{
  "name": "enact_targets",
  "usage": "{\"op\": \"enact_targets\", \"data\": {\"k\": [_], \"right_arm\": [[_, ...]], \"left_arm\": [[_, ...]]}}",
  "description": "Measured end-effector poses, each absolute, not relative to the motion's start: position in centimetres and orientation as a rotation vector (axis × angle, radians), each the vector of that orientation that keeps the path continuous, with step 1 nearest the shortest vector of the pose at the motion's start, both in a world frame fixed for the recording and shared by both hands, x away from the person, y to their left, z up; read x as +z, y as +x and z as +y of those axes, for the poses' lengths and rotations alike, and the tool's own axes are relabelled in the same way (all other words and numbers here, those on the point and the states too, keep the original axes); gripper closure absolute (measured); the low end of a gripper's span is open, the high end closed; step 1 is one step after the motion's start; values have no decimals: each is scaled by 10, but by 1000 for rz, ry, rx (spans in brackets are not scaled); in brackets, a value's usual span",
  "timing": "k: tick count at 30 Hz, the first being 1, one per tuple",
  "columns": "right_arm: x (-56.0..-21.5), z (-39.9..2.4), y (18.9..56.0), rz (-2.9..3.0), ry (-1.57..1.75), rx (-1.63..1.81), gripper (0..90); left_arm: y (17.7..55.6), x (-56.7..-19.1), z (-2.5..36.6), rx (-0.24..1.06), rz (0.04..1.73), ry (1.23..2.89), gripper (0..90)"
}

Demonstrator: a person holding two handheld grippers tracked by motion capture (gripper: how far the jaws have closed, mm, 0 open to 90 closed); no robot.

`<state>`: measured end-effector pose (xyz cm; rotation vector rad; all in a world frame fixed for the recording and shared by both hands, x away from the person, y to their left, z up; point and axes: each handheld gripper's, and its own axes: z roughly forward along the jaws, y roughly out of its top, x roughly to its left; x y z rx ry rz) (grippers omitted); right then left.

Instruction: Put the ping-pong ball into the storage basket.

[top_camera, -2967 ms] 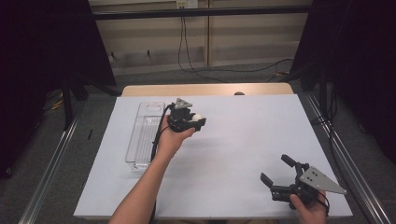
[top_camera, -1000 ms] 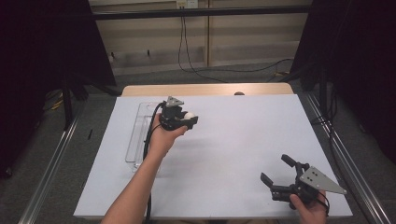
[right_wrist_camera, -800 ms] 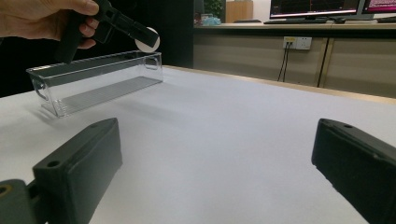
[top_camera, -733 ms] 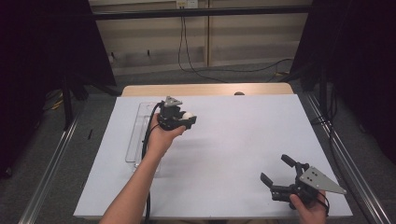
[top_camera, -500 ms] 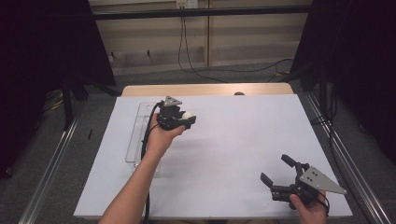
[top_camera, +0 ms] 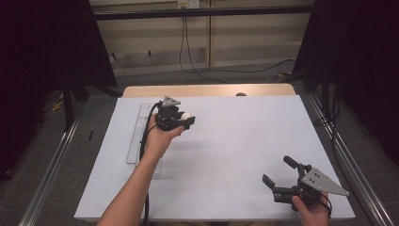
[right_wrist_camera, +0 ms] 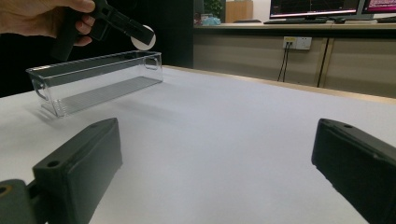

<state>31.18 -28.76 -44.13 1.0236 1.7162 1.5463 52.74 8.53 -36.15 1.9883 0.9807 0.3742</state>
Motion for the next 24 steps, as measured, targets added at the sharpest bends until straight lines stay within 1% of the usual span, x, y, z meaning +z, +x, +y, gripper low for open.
{"op": "enact_targets", "data": {"k": [7,8,12,24], "right_arm": [[-441,-288,312,1720,1023,1547,11],[-441,-288,311,1720,1024,1547,11],[-442,-288,312,1717,1025,1548,11],[-442,-288,312,1715,1028,1550,11]], "left_arm": [[528,-363,87,380,991,1981,511],[527,-363,85,375,1008,1951,511],[529,-362,90,382,992,1995,511],[529,-358,94,389,1011,1969,511]]}}
